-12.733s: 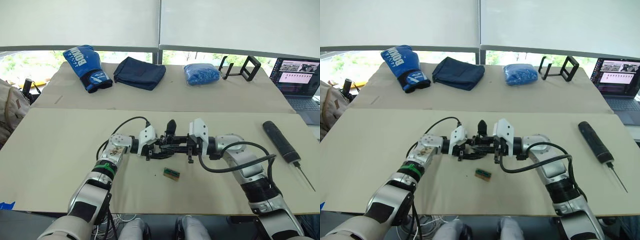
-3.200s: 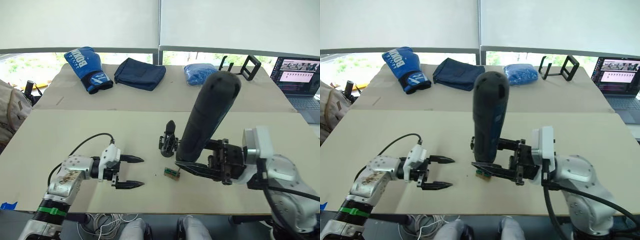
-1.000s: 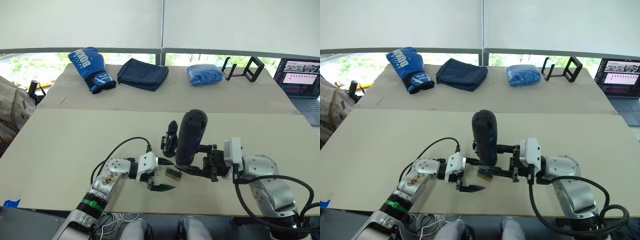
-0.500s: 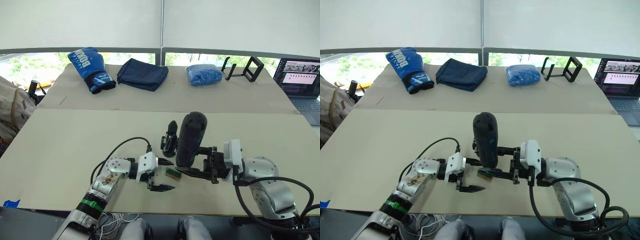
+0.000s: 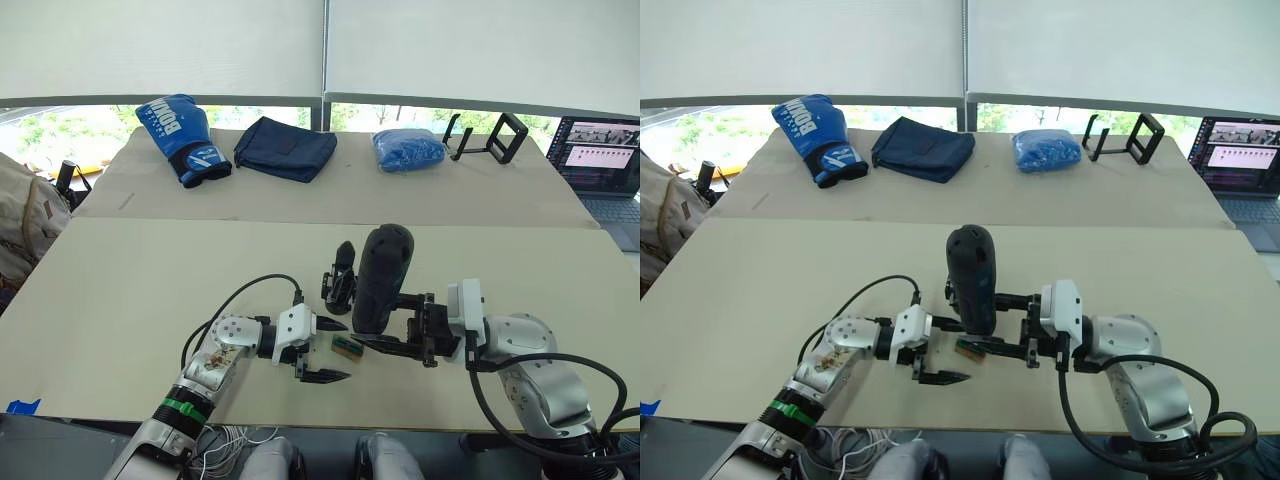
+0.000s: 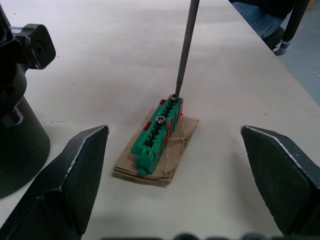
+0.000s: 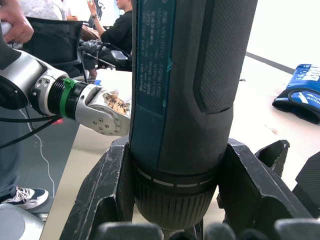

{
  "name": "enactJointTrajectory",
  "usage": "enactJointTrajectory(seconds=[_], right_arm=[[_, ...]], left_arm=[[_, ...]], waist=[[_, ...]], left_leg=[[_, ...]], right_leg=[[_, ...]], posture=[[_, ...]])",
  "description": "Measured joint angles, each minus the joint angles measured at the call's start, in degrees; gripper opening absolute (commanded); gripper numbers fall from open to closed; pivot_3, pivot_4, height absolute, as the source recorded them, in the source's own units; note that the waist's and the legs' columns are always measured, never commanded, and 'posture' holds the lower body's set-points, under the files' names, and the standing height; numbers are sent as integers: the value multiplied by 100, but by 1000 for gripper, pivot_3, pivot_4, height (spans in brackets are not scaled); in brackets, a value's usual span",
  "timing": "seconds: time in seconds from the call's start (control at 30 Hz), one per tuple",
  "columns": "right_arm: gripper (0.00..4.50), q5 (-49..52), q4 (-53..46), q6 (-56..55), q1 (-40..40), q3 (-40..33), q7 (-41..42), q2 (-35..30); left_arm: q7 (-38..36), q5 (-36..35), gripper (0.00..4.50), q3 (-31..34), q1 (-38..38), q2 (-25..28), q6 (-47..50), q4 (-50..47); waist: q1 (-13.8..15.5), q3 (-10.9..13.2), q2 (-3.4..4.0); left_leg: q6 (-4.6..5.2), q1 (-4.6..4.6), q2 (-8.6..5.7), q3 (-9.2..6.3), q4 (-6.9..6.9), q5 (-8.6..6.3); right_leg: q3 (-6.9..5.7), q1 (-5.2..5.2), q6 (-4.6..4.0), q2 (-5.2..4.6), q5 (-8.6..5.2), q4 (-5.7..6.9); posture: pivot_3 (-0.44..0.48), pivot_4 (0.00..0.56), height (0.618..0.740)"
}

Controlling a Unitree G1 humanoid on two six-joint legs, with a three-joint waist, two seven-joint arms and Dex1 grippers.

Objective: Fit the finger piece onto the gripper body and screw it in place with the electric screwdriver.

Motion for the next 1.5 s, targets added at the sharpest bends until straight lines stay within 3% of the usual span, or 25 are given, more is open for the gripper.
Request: enactJointTrajectory(seconds=[0.77,1.03,1.23,1.5], right_arm=[[1965,77,44,61,-207,33,62,-43],[1965,628,-450,358,-448,-92,-69,-275],[1965,973,-650,620,-493,-326,-307,-431],[1965,1466,-759,1066,-950,-733,-715,-642]], left_arm=[[17,-14,4500,27,71,14,25,-84],[-2,-85,4500,79,119,164,33,-177],[-36,-468,4500,446,448,501,258,-431],[-591,-1605,4500,1287,884,1117,639,-1084]], waist=[[-13,0,0],[-32,0,0],[-60,0,0],[-32,2,-2]], left_leg=[[0,0,0,0,-1,0],[-2,0,6,-2,-5,1],[-8,-2,14,-1,-8,4],[-8,-16,12,-3,-5,4]], right_leg=[[1,-1,0,-1,0,0],[0,-4,-1,0,0,0],[2,-12,-4,-2,1,2],[-1,-20,-5,-21,1,0]], posture=[[0,150,740],[0,150,740],[0,150,740],[0,150,740]])
